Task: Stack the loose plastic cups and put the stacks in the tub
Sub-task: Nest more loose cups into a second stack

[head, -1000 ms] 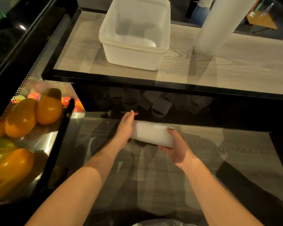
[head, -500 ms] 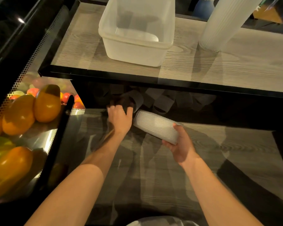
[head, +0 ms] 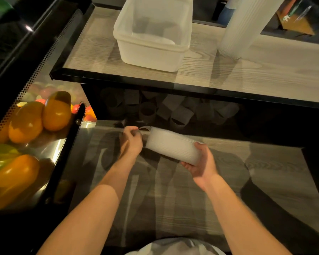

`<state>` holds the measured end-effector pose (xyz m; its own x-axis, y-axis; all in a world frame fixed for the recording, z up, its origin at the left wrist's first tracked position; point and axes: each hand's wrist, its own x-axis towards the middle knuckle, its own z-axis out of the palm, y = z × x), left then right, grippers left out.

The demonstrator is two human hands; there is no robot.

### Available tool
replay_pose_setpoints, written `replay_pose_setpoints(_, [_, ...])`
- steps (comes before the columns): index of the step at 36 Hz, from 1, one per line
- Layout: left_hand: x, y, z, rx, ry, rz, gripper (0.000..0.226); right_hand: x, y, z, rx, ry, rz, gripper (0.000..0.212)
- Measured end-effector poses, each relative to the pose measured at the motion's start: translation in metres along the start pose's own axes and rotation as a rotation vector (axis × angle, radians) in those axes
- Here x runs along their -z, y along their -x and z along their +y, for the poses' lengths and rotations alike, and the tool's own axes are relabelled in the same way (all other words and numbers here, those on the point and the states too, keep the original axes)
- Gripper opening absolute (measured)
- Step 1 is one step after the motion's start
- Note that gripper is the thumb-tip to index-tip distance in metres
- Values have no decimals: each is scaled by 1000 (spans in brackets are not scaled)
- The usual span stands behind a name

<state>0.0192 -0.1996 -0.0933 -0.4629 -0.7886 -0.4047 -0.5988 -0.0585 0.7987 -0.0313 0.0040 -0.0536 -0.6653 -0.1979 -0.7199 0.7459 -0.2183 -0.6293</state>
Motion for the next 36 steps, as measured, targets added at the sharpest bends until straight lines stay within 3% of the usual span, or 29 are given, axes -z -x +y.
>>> replay_pose_setpoints(5, [1, 16, 0, 89, 350, -294, 47, 9, -2, 9, 23, 81, 69, 18])
replay_pose_setpoints(8, [-1, 25, -5, 44, 292, -341, 61, 15, -3, 12, 42, 66, 101, 22])
replay_pose_setpoints(12, [-4, 36, -11, -65, 131, -349, 69, 23, -4, 14, 73, 85, 120, 59])
replay_pose_setpoints(20, [-17, 61, -15, -195, 49, -369, 62, 33, 0, 17, 135, 80, 31, 84])
replay_pose_setpoints(25, [-24, 56, 0, -240, 70, -307, 38, 44, 1, 8, 167, 63, 55, 82])
replay_pose_setpoints(29, [-38, 41, 28, -398, -88, -142, 37, 50, -1, -1, 164, 26, 120, 75])
replay_pose_setpoints(36, [-78, 36, 95, -524, -756, -281, 39, 71, -8, -13, 181, 22, 196, 69])
